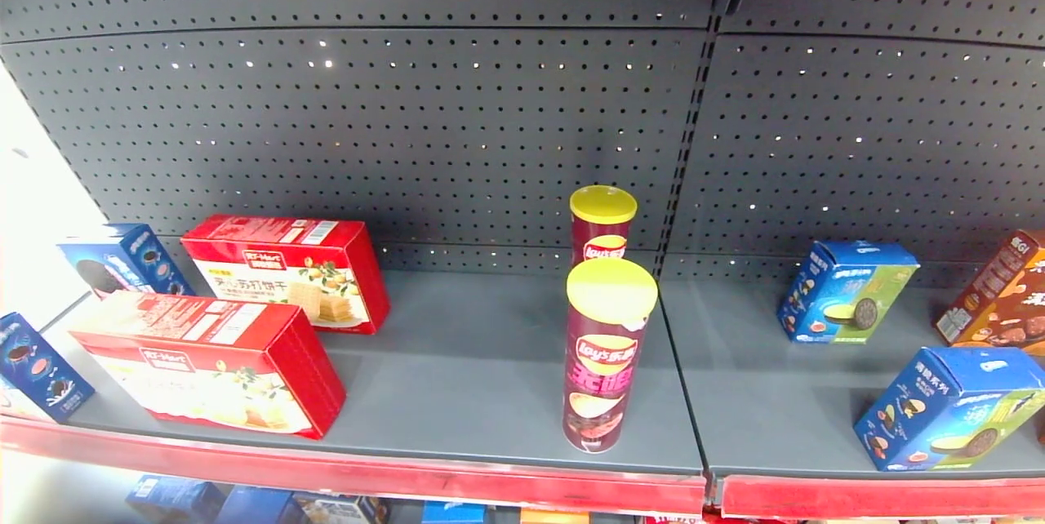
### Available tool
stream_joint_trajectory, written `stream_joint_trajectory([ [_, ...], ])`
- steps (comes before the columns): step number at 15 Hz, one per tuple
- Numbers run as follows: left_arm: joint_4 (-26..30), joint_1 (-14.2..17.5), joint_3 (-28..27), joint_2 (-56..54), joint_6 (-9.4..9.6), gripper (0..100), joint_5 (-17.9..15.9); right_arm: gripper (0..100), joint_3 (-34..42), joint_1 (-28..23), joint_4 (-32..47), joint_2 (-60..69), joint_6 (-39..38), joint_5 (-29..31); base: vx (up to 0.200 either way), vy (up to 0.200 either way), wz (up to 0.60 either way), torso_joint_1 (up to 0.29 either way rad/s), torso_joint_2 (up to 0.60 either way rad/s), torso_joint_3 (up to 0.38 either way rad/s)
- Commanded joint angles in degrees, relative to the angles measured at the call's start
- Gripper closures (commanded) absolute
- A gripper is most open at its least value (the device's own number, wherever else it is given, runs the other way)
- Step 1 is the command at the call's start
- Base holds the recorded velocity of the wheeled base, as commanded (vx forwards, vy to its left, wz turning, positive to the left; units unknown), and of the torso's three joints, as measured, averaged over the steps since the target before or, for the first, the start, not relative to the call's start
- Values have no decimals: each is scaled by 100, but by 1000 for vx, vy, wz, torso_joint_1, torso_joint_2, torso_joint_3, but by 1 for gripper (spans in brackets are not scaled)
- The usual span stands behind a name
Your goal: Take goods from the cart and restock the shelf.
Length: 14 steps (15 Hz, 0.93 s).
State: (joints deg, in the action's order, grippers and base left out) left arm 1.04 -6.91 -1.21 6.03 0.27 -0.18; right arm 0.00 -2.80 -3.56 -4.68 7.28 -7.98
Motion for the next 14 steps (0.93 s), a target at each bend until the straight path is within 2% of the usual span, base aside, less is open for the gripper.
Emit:
stream_joint_trajectory([
  [1,-86,-3,103,3,-18,0,9,0,0,-1,-4,-6,2,-1,0,0,0,0,0,0],
  [8,-95,14,112,-6,-27,0,18,0,0,-1,-4,-6,2,-1,0,0,0,0,0,0],
  [9,-95,146,112,21,-9,0,9,0,0,-1,-4,-6,2,-1,0,0,0,0,0,0],
  [11,-95,1034,112,56,-9,0,9,0,0,17,4,2,-7,-1,0,0,0,0,0,0],
  [14,-95,1096,112,-15,-18,0,9,0,0,289,-22,468,2,7,0,0,0,0,0,0],
])
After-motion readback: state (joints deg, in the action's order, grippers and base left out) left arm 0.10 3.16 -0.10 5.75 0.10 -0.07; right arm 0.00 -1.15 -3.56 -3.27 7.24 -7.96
